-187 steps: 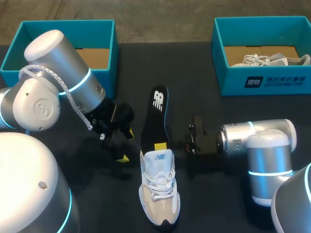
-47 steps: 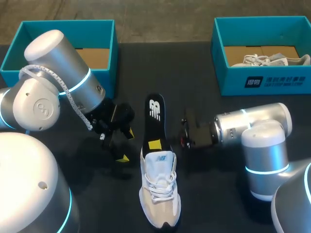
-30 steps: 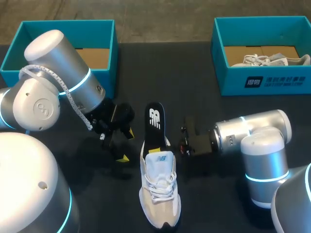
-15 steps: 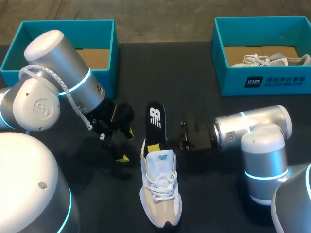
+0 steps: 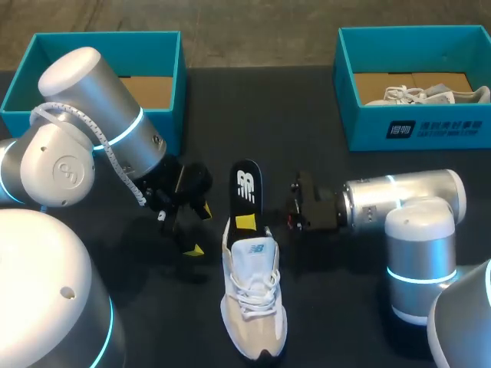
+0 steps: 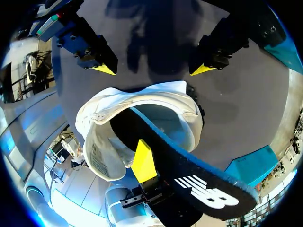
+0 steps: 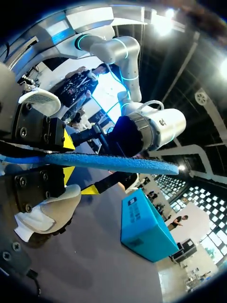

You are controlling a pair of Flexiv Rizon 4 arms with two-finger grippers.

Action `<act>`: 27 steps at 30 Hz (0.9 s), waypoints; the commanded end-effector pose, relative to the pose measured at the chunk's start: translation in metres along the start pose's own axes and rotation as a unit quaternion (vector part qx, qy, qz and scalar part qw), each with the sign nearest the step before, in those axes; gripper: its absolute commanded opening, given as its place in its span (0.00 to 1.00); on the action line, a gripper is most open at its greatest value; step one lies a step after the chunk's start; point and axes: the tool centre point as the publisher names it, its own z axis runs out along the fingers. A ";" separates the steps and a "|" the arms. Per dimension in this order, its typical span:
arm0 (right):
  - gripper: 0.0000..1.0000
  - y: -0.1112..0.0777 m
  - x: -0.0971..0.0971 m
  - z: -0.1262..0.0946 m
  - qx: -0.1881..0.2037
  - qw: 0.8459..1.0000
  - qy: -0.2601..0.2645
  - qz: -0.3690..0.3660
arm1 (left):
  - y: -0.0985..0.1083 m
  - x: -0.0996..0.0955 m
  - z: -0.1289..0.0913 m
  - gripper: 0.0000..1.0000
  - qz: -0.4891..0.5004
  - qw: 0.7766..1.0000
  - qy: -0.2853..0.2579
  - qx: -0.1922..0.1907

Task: Take the shoe out of the shoebox, open the shoe tongue, remove and reinsert the insole, then place the shoe into the shoebox

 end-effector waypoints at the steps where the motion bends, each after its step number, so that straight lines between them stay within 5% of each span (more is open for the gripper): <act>1: 0.04 -0.003 0.003 0.001 -0.010 1.000 -0.004 -0.001 | 0.001 0.001 0.000 1.00 0.000 1.000 -0.001 0.001; 27: 0.00 -0.029 0.002 0.009 0.040 0.998 0.007 0.054 | 0.001 0.001 0.000 1.00 0.000 1.000 -0.001 0.001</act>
